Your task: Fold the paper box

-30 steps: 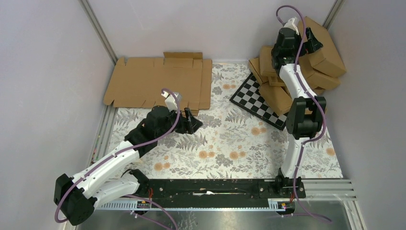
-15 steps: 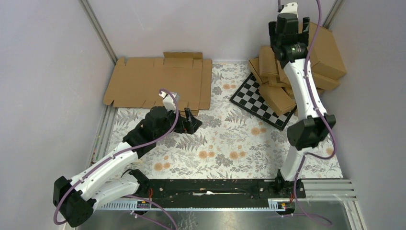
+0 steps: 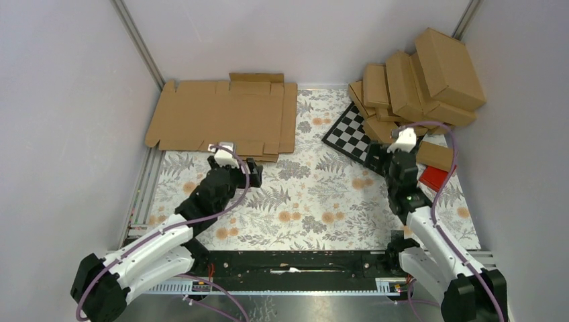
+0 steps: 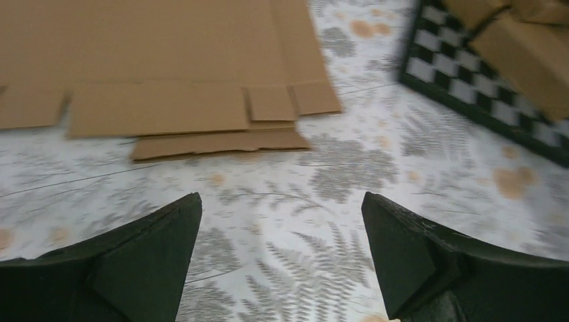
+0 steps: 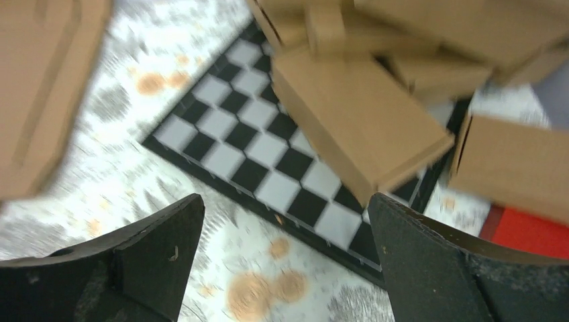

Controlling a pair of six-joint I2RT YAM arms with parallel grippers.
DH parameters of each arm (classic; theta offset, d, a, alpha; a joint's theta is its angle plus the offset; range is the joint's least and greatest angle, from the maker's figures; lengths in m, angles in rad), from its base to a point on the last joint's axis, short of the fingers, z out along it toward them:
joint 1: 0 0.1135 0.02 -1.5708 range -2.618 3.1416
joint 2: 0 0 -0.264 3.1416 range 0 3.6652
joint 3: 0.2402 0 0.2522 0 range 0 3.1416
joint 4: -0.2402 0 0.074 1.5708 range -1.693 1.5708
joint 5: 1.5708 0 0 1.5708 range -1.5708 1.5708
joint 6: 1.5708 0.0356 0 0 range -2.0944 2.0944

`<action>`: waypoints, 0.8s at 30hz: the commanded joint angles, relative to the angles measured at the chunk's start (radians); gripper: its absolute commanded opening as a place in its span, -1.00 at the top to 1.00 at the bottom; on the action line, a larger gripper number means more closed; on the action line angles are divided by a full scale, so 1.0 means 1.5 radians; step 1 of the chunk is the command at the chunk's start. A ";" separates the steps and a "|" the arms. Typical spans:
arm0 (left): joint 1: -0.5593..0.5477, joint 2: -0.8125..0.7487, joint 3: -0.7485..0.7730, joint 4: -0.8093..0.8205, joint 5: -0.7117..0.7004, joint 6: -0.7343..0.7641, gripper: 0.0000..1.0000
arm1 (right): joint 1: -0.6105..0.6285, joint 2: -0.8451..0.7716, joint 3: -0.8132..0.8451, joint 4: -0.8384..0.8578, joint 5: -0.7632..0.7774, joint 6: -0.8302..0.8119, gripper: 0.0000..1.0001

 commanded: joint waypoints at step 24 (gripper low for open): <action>0.371 0.377 -0.113 0.577 0.026 0.208 -0.84 | -0.057 0.445 -0.244 0.751 0.068 -0.071 -0.99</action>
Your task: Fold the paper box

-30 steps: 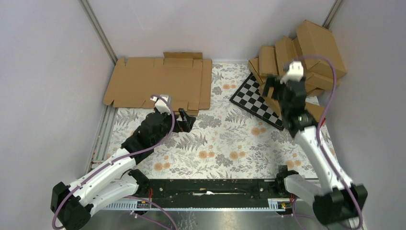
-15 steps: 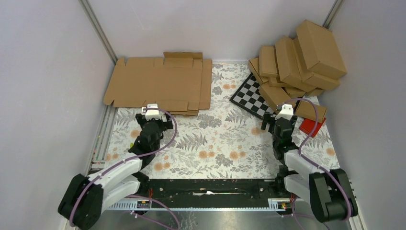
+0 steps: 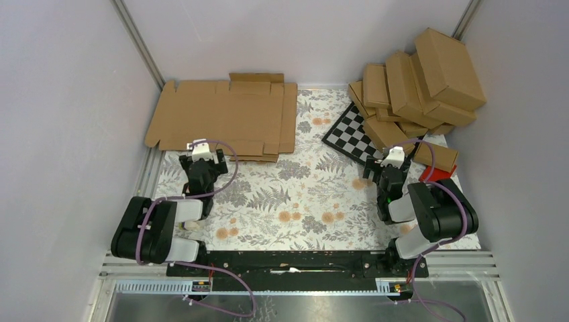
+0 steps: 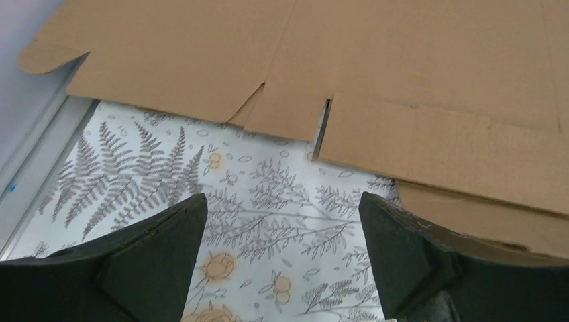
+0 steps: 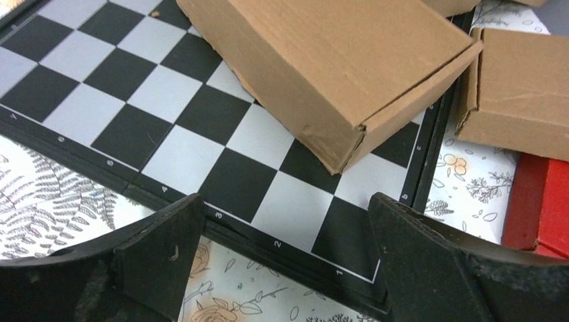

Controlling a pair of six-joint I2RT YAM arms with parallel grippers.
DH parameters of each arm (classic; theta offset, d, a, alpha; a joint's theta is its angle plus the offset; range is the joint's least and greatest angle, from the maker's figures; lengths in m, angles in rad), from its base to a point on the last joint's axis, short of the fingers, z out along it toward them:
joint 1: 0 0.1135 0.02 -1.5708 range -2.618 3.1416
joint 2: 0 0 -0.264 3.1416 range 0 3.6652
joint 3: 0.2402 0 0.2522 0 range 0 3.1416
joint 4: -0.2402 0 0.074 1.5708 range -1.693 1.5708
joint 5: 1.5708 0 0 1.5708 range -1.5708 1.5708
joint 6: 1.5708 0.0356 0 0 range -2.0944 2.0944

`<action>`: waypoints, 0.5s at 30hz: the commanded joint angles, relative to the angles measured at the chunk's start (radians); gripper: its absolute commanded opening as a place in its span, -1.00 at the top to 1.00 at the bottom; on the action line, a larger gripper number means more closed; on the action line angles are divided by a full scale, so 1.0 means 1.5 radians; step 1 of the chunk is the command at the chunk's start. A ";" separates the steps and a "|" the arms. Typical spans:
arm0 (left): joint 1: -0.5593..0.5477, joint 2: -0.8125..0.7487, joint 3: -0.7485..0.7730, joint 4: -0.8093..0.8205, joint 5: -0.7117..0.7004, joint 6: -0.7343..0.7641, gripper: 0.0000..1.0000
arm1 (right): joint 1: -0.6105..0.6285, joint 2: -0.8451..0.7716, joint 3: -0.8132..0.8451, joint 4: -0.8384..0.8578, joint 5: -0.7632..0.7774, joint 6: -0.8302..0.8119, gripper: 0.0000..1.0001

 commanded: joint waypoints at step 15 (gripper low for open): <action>0.055 0.111 0.003 0.227 0.183 0.027 -0.98 | -0.009 -0.001 0.018 0.069 0.015 -0.003 -0.99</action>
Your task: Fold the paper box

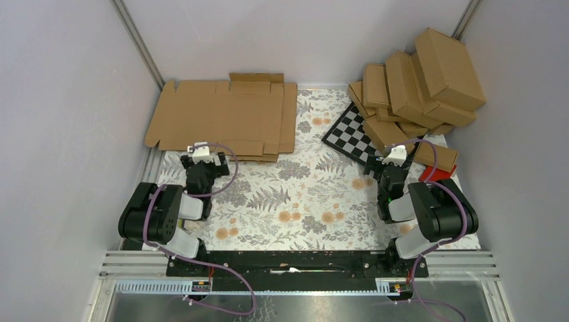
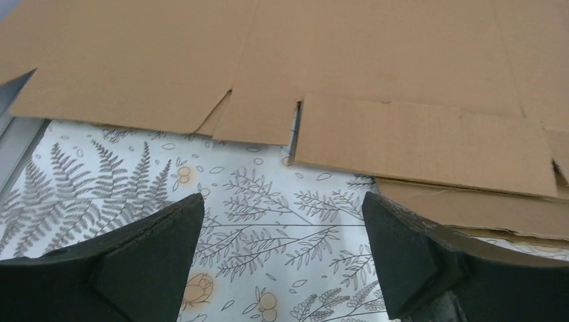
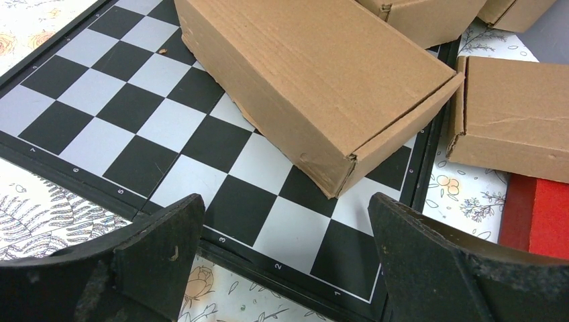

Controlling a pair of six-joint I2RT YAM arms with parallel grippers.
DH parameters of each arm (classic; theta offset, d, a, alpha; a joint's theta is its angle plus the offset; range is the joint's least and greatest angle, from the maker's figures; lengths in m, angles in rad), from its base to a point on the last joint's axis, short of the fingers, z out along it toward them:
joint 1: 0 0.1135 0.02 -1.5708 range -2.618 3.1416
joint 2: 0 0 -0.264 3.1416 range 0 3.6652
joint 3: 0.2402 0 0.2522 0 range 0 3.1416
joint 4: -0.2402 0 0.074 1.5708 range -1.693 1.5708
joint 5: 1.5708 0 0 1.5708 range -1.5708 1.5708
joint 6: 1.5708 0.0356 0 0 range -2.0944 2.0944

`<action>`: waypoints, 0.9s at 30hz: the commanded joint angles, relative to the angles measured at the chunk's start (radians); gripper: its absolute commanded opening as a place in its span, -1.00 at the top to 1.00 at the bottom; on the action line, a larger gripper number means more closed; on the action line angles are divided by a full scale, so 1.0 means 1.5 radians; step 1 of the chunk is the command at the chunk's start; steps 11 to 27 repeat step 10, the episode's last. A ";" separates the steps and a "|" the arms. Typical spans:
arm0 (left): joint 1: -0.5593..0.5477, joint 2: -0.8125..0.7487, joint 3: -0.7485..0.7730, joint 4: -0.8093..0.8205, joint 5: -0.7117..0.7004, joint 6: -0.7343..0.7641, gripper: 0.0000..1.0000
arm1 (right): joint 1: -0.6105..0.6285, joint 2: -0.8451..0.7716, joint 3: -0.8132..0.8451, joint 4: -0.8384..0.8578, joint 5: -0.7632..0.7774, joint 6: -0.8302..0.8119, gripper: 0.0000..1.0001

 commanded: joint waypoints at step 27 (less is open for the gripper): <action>0.006 -0.004 0.018 0.069 0.066 0.016 -0.98 | -0.005 -0.002 0.016 0.031 0.013 -0.002 -0.99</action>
